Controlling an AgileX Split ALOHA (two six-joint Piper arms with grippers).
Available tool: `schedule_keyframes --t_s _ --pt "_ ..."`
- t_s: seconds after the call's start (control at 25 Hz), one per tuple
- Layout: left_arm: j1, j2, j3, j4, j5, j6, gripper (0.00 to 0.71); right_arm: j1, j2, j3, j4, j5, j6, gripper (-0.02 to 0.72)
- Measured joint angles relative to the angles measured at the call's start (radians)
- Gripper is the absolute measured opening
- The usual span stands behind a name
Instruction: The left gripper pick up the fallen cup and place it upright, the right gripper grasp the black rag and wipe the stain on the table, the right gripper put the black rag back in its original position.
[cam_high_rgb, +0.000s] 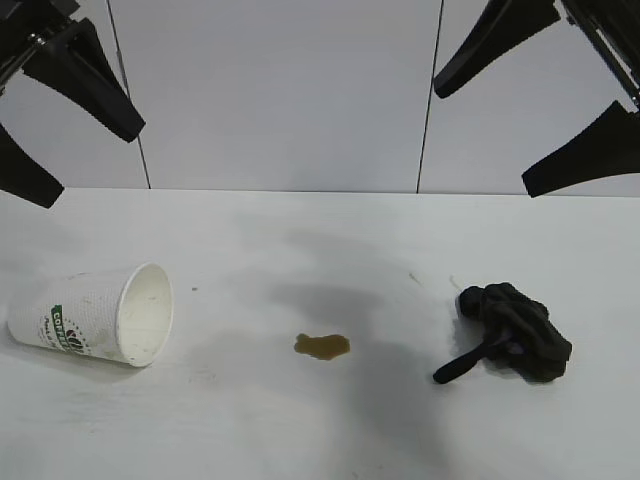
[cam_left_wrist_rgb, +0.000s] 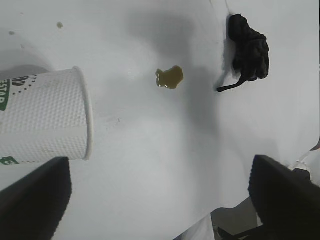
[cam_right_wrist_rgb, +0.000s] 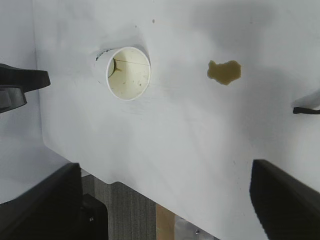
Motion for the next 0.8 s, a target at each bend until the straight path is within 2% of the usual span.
schedule_keyframes --t_s 0.12,0.52,0.64,0.8 --pt "0.0 0.0 0.0 0.0 -0.007 0.0 0.694 0.0 0.0 0.0 0.0 0.0 0.0 0.63" --pt "0.0 0.0 -0.023 -0.003 -0.14 0.0 0.694 0.0 0.0 0.0 0.0 0.0 0.0 0.63" --pt "0.0 0.0 -0.08 -0.003 -0.109 0.024 0.694 0.0 0.0 0.0 0.0 0.0 0.0 0.63" --pt "0.0 0.0 -0.203 -0.003 0.027 0.139 0.694 0.0 0.0 0.0 0.0 -0.001 0.0 0.63"
